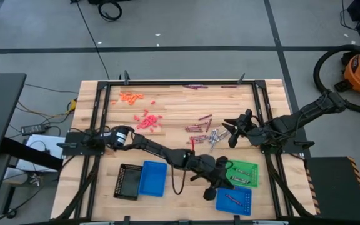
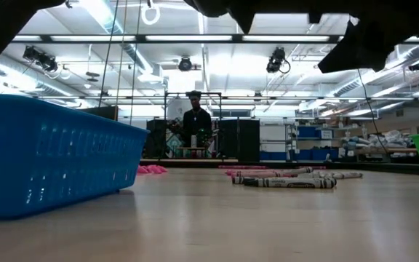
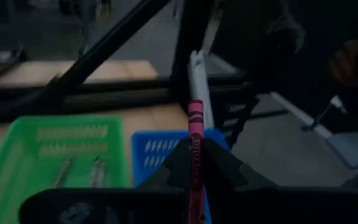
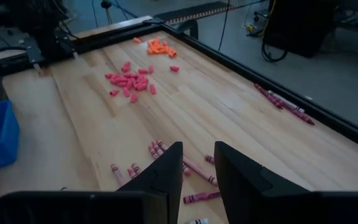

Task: Sort crayons
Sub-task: Put the red crayon into the right blue bin

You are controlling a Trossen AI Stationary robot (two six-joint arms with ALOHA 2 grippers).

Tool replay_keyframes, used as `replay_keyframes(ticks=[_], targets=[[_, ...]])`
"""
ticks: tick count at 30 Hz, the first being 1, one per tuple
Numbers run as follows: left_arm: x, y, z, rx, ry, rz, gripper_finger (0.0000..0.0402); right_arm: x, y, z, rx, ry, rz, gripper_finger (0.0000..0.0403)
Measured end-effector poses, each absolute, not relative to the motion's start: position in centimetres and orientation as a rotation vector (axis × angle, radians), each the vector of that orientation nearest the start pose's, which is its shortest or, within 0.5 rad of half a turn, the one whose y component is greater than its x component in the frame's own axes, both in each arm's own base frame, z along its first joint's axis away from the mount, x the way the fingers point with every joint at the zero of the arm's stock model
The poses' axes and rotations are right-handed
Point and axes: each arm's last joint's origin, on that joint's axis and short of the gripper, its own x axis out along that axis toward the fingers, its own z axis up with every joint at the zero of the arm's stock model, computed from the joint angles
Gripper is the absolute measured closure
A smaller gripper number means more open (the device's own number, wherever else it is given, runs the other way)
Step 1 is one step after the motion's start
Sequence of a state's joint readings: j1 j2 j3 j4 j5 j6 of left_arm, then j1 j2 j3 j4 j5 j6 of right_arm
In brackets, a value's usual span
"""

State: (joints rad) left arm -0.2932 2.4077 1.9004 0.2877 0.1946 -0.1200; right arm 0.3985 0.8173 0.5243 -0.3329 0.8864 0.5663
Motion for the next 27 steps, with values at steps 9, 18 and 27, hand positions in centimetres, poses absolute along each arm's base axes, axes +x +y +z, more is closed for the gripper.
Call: replay_keyframes(ticks=[9,18,27], targets=[[54.4,-18.4,17.1,-0.152,0.207,-0.475,0.0374,15.8,4.3,23.3,0.178,0.355,-0.569,0.0302],[55.5,-20.6,15.3,-0.165,0.265,-0.499,0.0374,15.8,4.3,23.3,0.19,0.358,-0.548,0.0302],[55.5,-20.4,14.7,-0.136,0.31,-0.495,0.0312,15.9,4.3,23.3,0.187,0.356,-0.544,0.0302]])
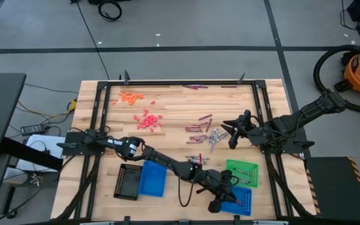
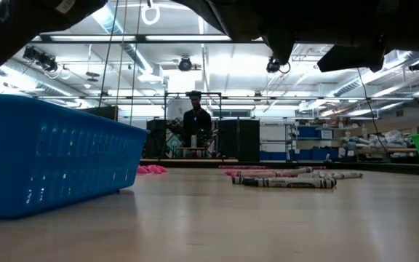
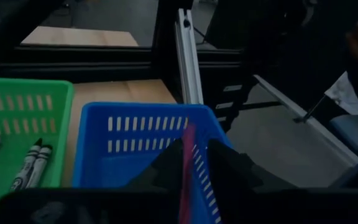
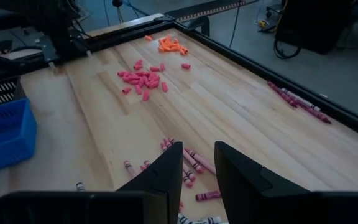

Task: Sort crayons
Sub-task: Put the red crayon into the right blue bin, then put the black crayon into the green bin

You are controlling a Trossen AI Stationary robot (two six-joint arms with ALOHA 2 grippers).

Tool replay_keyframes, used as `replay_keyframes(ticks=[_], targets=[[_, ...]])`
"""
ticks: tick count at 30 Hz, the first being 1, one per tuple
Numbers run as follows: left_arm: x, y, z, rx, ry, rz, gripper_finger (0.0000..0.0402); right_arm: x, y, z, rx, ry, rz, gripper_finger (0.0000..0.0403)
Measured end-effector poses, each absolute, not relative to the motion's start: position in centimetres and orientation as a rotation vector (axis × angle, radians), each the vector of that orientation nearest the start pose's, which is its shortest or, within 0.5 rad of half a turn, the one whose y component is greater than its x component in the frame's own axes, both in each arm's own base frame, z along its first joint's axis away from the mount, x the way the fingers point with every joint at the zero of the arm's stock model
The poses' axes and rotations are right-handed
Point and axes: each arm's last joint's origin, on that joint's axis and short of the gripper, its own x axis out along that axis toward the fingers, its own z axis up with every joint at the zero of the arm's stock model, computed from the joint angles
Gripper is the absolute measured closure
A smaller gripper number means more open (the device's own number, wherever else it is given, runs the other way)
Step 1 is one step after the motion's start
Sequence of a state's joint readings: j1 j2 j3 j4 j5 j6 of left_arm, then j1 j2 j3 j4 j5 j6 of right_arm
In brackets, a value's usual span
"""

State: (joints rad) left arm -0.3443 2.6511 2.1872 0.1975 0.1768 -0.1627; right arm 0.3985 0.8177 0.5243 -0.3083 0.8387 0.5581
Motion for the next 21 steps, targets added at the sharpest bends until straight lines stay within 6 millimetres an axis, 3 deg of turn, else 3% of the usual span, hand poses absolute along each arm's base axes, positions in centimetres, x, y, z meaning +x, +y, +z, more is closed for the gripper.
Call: replay_keyframes(ticks=[7,21], targets=[[55.7,-19.9,14.5,-0.108,0.323,-0.489,0.0265,15.9,4.3,23.3,0.183,0.356,-0.546,0.0302],[55.2,-18.3,17.0,0.053,0.391,-0.479,0.0282,15.9,4.3,23.4,0.169,0.358,-0.545,0.0302]])
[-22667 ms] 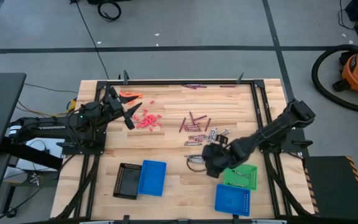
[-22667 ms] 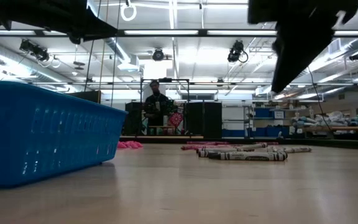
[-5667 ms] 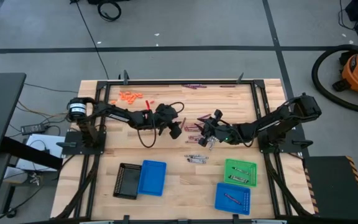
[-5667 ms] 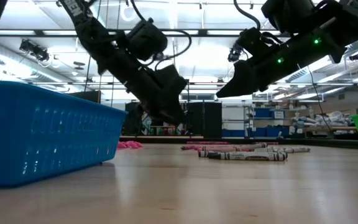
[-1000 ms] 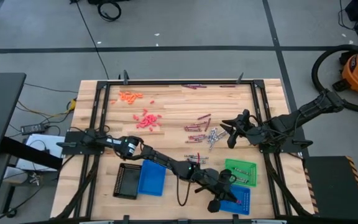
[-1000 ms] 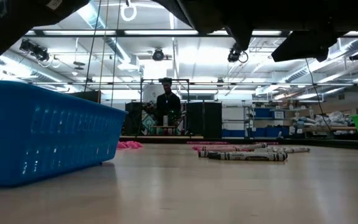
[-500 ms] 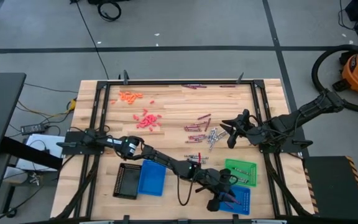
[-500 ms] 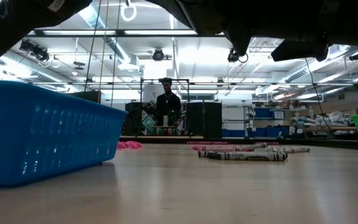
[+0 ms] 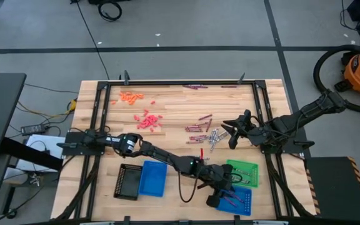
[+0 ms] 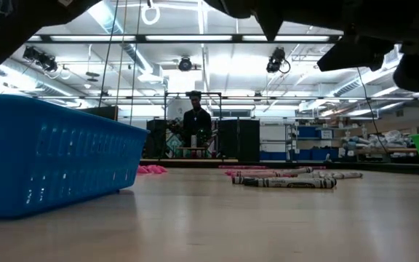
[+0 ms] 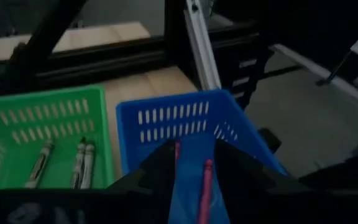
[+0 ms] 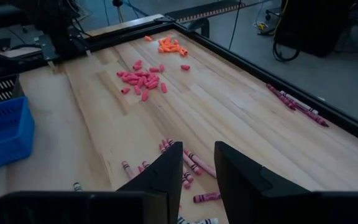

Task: Sort crayons
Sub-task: Put the black crayon into the green bin

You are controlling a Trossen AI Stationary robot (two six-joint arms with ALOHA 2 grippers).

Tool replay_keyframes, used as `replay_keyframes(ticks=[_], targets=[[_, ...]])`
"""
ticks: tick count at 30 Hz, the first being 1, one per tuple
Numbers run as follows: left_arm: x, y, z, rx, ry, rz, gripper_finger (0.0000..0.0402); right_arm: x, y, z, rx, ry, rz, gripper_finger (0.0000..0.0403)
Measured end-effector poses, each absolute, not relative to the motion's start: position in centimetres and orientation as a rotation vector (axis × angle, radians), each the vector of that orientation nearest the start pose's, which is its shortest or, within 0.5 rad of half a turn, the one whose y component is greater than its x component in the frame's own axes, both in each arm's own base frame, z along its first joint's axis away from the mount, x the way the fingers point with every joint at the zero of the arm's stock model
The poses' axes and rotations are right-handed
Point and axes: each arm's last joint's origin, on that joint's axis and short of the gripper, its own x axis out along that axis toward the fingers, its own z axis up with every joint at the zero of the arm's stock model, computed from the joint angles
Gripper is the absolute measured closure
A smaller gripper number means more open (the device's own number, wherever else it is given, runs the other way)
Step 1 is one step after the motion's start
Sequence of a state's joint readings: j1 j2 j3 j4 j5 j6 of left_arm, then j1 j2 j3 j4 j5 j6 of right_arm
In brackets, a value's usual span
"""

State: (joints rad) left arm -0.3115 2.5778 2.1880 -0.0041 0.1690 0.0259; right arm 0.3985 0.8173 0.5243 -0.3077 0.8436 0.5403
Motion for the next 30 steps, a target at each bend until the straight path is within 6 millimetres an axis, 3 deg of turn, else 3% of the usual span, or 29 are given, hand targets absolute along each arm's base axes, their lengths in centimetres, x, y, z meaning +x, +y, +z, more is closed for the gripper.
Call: replay_keyframes(ticks=[18,30], targets=[[53.2,-18.5,19.3,0.291,0.528,-0.434,0.0285,15.7,4.9,23.3,0.154,0.363,-0.508,0.0302],[51.0,-18.2,22.7,0.431,0.634,-0.369,0.0285,15.4,5.6,23.5,0.134,0.341,-0.495,0.0302]])
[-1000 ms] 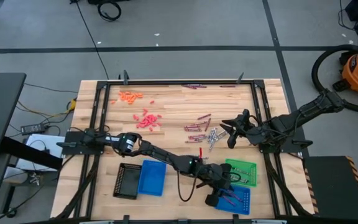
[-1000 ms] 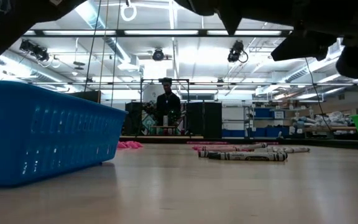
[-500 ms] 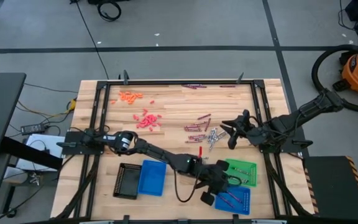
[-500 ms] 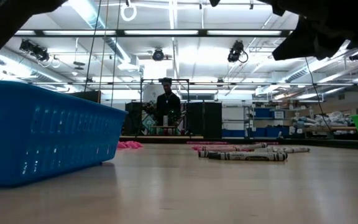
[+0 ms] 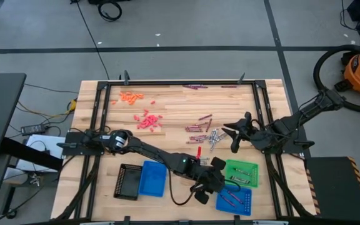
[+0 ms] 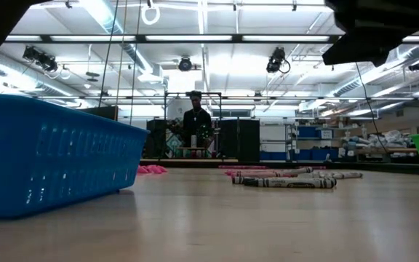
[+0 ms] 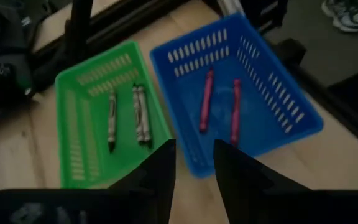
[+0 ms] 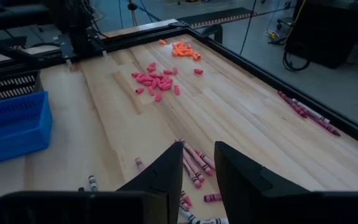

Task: Sort crayons
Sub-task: Put the black crayon into the green bin

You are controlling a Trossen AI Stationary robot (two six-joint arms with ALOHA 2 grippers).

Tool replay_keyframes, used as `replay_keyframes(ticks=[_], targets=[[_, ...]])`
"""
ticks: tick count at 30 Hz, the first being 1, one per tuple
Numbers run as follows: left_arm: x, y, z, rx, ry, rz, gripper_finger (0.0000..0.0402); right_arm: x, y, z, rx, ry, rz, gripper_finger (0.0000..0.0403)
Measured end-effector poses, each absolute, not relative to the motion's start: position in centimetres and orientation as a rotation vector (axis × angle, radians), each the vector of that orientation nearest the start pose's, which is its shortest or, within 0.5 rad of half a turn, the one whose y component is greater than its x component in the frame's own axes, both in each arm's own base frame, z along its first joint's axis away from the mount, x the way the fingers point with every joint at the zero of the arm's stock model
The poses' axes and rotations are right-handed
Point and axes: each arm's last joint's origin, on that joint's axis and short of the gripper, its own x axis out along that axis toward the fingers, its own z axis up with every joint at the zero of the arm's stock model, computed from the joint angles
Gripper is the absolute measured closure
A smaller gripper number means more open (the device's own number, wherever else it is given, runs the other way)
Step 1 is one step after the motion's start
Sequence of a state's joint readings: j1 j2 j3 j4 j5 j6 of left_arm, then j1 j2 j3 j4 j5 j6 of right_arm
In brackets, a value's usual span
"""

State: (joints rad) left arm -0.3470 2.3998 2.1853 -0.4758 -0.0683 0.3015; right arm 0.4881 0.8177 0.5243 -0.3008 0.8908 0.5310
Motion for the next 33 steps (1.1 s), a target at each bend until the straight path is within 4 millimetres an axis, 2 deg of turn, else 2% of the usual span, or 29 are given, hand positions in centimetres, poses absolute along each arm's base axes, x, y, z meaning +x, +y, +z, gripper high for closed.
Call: replay_keyframes(ticks=[33], targets=[[47.3,-16.3,22.1,0.559,1.06,-0.277,0.0285,15.1,6.6,23.4,0.155,0.335,-0.448,0.0302]])
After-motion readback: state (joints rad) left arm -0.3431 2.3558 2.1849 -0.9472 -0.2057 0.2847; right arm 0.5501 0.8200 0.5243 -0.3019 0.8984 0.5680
